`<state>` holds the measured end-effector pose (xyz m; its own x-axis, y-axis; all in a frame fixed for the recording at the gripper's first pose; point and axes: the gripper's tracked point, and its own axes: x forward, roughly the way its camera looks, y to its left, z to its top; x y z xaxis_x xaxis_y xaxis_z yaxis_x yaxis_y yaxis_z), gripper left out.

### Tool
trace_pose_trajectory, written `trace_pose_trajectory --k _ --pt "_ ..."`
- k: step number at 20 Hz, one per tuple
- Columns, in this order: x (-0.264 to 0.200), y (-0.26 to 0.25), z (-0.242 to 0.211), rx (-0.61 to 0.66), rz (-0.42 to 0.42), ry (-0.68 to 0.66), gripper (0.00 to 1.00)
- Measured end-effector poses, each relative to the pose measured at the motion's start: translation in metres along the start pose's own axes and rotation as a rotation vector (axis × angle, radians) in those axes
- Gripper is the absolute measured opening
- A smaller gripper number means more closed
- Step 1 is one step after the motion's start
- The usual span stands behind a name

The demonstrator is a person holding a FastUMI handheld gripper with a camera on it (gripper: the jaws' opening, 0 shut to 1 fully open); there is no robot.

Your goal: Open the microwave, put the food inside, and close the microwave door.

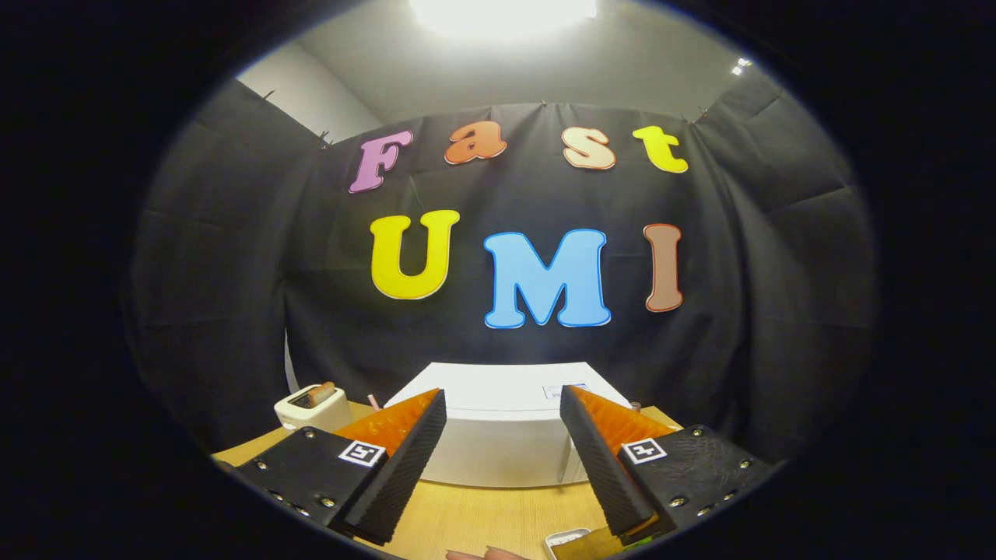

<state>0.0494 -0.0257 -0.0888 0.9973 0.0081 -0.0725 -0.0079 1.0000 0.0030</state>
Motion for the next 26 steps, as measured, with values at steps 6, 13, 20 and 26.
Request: trace_pose_trajectory --k 6,13,20,26 --pt "0.041 -0.029 -0.047 0.004 -0.037 0.003 0.95" --pt "0.097 -0.069 -0.107 -0.020 -0.104 0.023 0.95" --pt "0.141 -0.094 -0.161 0.034 -0.136 0.094 0.95" --pt "0.167 -0.101 -0.198 0.047 -0.143 0.162 0.79"
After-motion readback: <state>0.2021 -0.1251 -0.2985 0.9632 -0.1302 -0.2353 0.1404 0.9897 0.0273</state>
